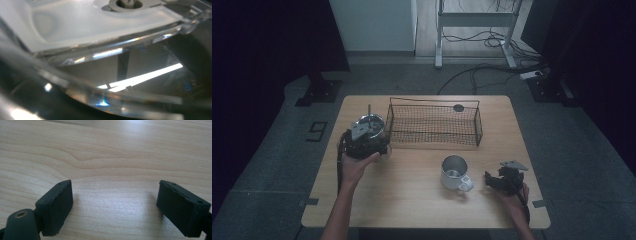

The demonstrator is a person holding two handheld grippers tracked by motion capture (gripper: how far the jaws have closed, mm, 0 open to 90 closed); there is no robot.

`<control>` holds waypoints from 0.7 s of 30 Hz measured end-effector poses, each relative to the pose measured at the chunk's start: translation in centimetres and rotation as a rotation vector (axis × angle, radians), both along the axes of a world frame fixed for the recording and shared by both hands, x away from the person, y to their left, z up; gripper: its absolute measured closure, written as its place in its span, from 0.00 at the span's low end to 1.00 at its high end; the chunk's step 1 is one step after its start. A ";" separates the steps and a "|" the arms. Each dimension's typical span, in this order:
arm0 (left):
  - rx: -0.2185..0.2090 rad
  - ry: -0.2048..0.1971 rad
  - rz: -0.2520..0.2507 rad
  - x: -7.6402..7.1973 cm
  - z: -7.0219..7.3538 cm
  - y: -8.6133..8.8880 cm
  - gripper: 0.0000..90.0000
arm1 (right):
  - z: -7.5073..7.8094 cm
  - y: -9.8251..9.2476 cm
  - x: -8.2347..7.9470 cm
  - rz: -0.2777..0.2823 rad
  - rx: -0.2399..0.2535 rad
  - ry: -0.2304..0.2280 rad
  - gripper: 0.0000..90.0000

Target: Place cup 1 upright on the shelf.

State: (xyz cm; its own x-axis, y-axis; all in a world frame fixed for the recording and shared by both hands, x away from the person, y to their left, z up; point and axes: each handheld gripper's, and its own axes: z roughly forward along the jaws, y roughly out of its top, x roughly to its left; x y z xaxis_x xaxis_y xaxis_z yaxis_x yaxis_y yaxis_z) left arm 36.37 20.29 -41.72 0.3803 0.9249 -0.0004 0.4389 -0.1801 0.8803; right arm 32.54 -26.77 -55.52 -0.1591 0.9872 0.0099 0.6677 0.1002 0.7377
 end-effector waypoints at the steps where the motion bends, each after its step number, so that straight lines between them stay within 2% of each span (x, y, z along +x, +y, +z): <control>1: -0.001 -0.001 -0.002 0.0 0.1 0.0 0.05 | 0.0 0.0 0.0 0.000 0.000 0.000 0.15; 7: 0.004 -0.009 -0.017 0.1 1.0 -0.4 0.05 | 0.0 0.0 0.0 0.000 0.000 0.000 0.15; 15: -0.023 -0.023 -0.022 0.4 2.4 -0.7 0.05 | 0.0 0.0 0.0 0.000 0.000 0.000 0.15; 21: -0.036 -0.019 -0.023 0.8 2.8 -0.8 0.05 | 0.0 0.0 0.0 -0.001 0.000 0.000 0.15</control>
State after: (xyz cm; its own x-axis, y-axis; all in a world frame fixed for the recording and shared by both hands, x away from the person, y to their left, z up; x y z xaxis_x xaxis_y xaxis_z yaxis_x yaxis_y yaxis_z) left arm 37.15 19.54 -38.91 0.4015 0.9155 -0.0264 0.4180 -0.1576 0.8947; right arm 32.56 -26.76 -55.52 -0.1584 0.9873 0.0099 0.6679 0.0998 0.7375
